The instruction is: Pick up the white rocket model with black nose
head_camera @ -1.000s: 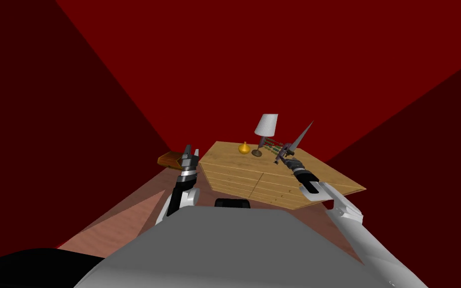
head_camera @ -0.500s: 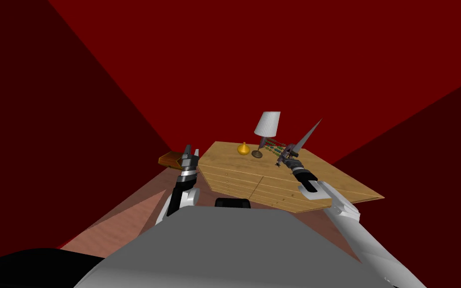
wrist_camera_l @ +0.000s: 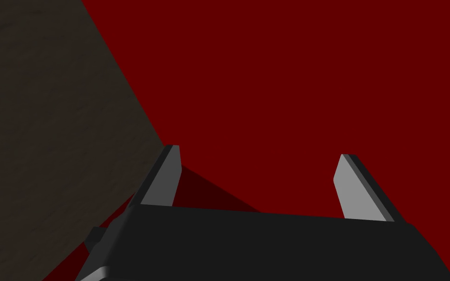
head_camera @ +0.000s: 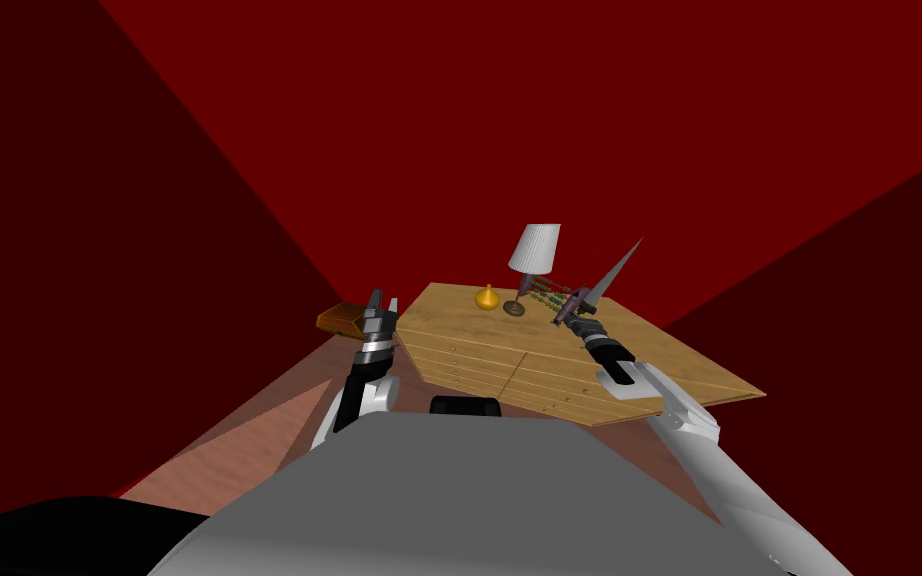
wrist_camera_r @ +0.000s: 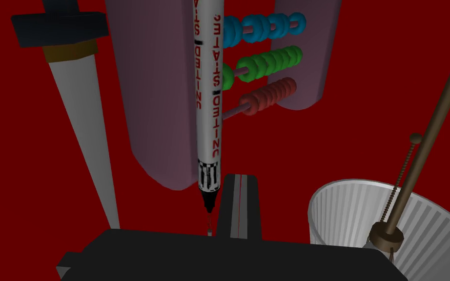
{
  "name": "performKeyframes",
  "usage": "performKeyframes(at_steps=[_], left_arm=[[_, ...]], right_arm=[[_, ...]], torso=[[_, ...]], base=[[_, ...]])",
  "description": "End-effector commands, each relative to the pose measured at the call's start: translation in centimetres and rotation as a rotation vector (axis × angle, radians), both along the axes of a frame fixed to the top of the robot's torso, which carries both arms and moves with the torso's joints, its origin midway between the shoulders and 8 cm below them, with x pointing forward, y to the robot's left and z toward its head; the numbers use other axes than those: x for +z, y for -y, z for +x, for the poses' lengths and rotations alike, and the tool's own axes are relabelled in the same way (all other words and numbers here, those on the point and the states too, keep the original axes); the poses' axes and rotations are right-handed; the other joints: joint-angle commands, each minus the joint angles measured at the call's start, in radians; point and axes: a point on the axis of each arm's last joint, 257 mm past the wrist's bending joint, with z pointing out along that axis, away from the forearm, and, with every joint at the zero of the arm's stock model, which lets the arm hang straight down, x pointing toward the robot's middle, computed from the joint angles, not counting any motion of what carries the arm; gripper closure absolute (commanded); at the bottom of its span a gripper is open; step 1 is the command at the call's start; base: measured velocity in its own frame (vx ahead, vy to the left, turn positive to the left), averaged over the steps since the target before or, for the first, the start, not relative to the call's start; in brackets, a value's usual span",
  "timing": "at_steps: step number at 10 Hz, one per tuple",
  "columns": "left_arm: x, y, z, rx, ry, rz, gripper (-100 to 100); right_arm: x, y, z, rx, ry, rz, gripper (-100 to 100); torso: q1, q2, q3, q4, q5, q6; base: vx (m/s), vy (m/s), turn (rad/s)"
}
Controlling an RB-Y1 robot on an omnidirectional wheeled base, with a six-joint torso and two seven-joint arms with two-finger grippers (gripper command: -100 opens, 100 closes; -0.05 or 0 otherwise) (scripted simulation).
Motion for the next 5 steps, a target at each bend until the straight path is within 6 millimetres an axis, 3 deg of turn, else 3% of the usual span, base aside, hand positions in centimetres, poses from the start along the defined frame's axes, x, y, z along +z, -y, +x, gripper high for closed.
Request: performKeyframes(at_steps=[1,5], left_arm=[[0.0,0.0,0.0,0.000,0.000,0.000,0],[0.0,0.0,0.0,0.000,0.000,0.000,0]], right_arm=[[-0.8,0.5,-0.2,-0.027,-0.023,-0.002,-100],[-2.5,1.5,-0.5,-0.079,-0.070,-0.006,-100]], torso=[[0.000,0.000,0.000,0.000,0.000,0.000],[0.001,0.004,0.003,0.001,0.000,0.000]], base=[[-0.046,0.006,-0.017],[-0.071,0.018,-0.010]])
